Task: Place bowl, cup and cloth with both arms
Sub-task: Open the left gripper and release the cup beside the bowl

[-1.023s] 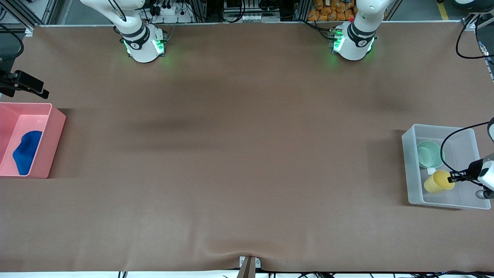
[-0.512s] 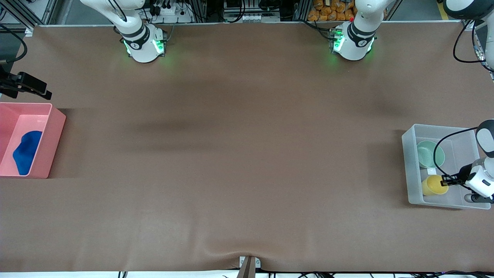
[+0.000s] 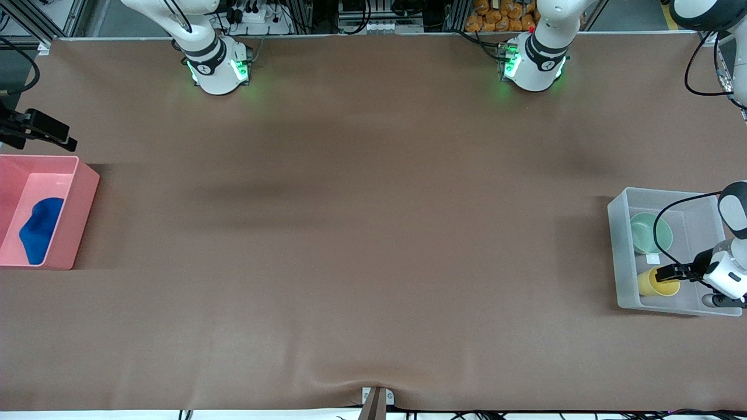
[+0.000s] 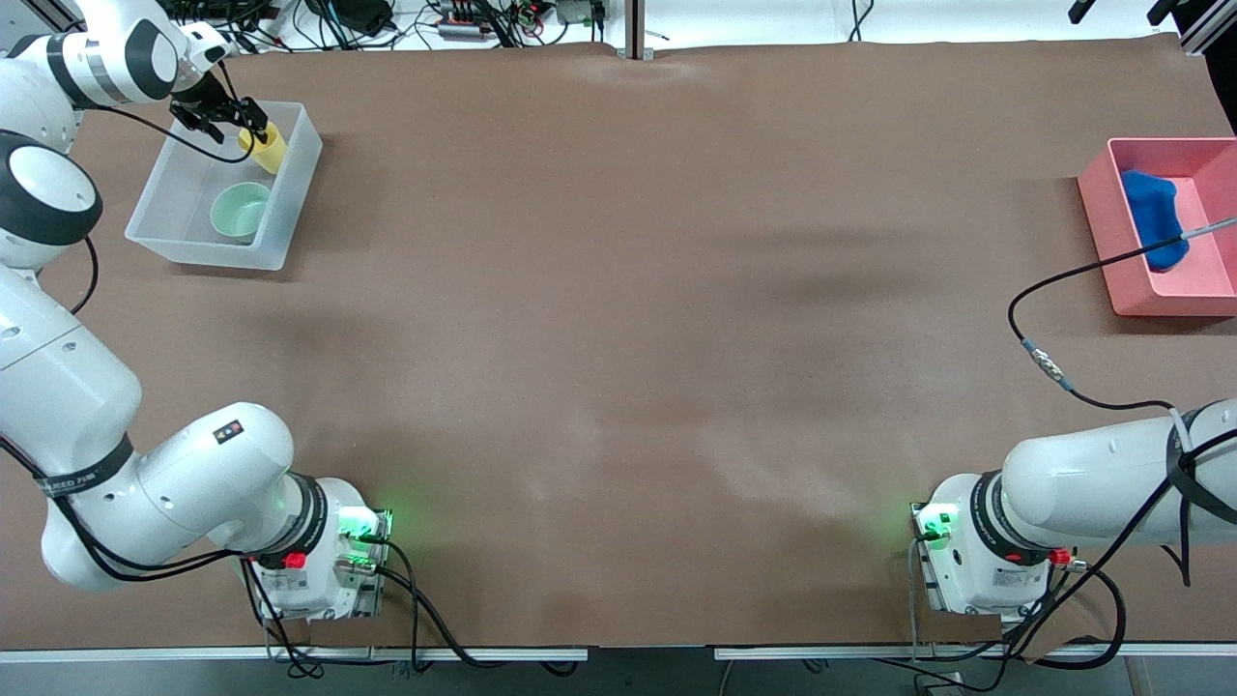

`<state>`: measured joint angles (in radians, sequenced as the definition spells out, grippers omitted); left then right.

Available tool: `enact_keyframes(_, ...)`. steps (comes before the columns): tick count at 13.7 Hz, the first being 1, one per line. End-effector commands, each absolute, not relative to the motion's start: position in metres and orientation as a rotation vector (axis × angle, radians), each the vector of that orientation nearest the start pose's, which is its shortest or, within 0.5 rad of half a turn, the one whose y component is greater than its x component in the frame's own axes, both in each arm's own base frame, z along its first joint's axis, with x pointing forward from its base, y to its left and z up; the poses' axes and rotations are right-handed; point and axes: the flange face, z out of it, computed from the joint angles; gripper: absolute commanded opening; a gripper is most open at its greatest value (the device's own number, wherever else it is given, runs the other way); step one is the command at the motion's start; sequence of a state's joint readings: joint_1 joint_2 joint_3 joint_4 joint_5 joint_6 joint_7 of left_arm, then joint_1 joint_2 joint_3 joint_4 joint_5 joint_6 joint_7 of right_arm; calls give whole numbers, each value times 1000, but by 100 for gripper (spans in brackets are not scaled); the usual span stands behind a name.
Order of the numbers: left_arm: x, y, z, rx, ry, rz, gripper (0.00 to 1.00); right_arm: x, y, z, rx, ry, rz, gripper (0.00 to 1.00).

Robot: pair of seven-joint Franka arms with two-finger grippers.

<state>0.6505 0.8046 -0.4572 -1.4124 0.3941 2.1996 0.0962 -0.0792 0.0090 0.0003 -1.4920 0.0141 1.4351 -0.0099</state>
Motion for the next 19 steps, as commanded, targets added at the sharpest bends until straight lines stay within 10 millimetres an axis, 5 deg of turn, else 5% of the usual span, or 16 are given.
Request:
enact_keyframes(1,705,224,269,-3097,-18,-137,100,543,-42,652,-3107,93,83,100)
enact_keyframes(8,706,220,301,-3089,-18,-160,100,544,-40,650,-3106,90,88,100)
enact_keyframes(10,705,208,330,-3065,2,-126,100,544,-40,650,-3104,90,88,100)
enact_keyframes(14,703,160,384,-2976,-59,-57,100,544,-39,650,-3101,89,88,100)
enact_keyframes(15,704,134,393,-2990,-102,-47,100,544,-39,650,-3101,89,88,100)
enact_keyframes(19,701,62,409,-2957,-206,34,100,546,-39,647,-3099,89,97,100)
